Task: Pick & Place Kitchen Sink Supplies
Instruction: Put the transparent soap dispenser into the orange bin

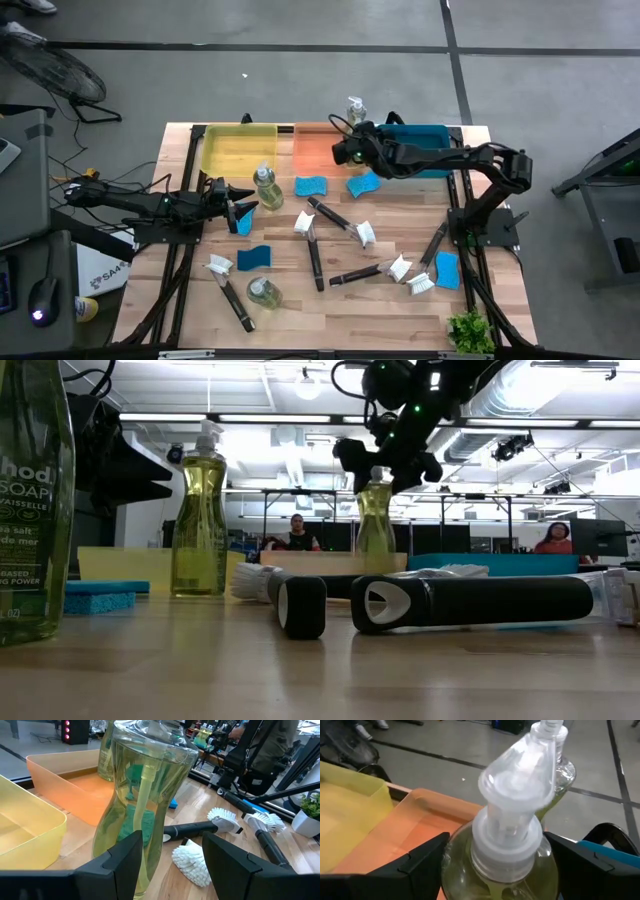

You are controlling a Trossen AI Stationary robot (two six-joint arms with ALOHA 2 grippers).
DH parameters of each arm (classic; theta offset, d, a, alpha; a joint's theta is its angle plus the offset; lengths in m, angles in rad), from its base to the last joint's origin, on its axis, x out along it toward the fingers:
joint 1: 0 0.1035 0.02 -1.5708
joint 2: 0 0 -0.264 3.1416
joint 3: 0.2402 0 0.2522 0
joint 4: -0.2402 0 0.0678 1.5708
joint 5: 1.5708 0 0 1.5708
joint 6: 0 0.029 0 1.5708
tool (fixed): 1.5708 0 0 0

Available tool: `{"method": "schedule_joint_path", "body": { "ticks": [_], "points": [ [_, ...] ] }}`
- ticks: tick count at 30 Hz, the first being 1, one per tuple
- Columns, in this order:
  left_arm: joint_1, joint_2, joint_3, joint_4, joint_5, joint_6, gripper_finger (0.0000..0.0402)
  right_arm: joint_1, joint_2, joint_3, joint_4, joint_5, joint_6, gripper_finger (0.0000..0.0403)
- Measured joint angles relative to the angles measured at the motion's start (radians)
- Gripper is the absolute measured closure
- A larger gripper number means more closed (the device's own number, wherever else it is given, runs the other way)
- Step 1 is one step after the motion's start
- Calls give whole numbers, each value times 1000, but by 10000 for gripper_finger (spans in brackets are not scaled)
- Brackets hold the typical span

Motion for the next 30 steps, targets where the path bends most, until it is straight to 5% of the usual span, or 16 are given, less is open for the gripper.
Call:
{"method": "schedule_joint_path", "body": {
  "ticks": [30],
  "points": [
    [0, 0, 0, 0, 0, 0, 199, -7, -30, 2, -14, -66, -69, 77]
  ]
}}
